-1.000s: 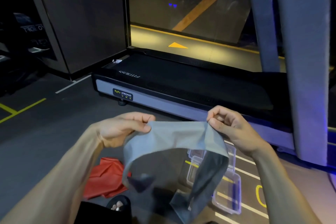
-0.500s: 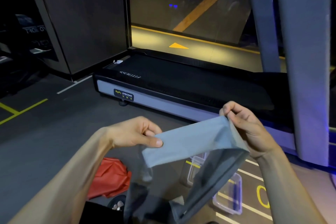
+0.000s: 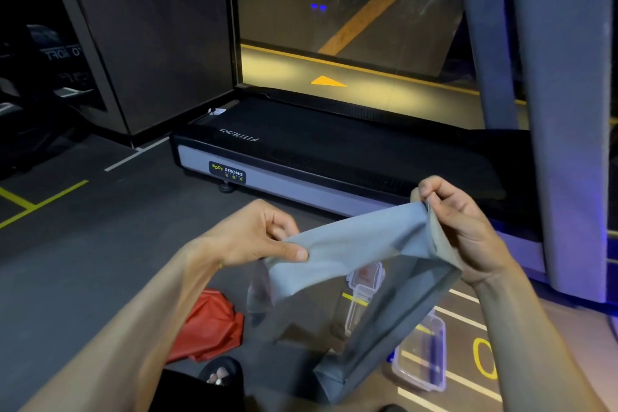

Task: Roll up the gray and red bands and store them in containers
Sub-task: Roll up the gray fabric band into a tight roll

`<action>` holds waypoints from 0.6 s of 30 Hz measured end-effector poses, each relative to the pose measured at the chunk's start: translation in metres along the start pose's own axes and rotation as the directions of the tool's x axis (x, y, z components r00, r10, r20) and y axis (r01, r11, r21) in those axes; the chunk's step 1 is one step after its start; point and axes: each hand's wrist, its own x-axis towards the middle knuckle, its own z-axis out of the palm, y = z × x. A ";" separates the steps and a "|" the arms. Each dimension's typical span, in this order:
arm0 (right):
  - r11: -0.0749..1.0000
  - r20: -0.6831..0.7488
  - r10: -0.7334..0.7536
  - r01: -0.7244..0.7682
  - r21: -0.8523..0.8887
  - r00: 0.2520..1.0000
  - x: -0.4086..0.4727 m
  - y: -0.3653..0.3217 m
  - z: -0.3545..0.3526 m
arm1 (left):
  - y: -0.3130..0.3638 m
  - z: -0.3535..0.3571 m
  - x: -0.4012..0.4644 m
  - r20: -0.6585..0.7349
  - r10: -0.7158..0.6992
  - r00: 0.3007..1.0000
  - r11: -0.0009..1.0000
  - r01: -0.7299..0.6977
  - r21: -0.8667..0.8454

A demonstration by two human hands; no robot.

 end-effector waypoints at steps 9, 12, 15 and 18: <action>0.999 -0.081 -0.026 0.024 -0.035 0.996 -0.003 -0.003 -0.006 | 0.000 -0.001 -0.001 0.033 0.051 0.998 0.999 -0.051 -0.019; 0.999 -0.099 -0.035 0.031 -0.033 0.994 -0.003 -0.002 -0.006 | 0.000 0.001 -0.001 0.046 0.051 0.998 0.999 -0.050 -0.018; 0.999 -0.093 -0.038 0.037 -0.020 0.995 -0.003 -0.002 -0.004 | 0.000 0.002 0.000 0.026 0.037 0.999 0.999 -0.037 -0.008; 0.999 -0.077 -0.042 0.041 -0.009 0.996 -0.004 -0.003 -0.003 | 0.002 0.003 0.000 0.003 0.024 1.000 1.000 -0.024 0.008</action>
